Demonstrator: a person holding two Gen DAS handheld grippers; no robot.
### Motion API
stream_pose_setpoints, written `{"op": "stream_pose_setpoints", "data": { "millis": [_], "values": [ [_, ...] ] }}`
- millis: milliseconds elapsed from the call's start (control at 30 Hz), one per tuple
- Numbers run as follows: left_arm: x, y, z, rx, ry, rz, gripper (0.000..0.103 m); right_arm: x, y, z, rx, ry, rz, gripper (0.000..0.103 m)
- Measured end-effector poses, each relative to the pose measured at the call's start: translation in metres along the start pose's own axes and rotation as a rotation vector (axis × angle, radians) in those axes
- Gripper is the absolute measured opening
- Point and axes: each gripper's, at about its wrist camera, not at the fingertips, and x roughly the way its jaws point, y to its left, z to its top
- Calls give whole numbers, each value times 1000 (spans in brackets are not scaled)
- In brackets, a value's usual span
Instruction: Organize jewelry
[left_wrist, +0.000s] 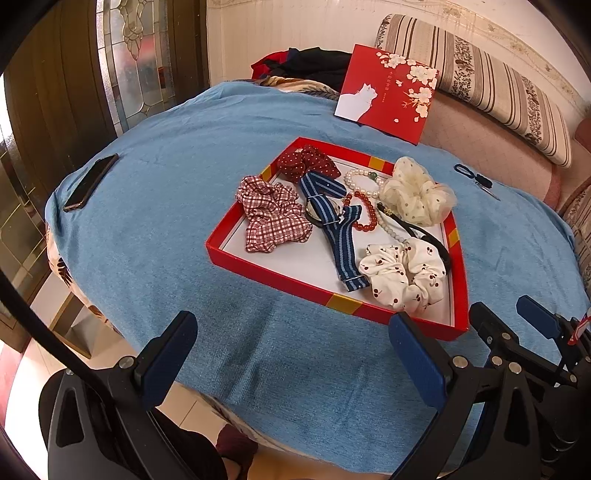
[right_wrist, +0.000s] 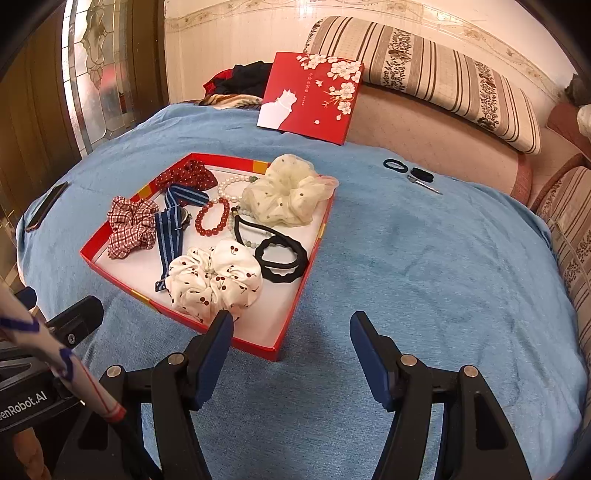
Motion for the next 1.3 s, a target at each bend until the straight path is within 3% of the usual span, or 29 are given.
{"op": "stream_pose_setpoints", "data": {
  "millis": [1300],
  "values": [
    [18, -3, -4, -27, 29, 28, 103, 15, 4, -3, -21, 9, 11, 71]
  ]
}}
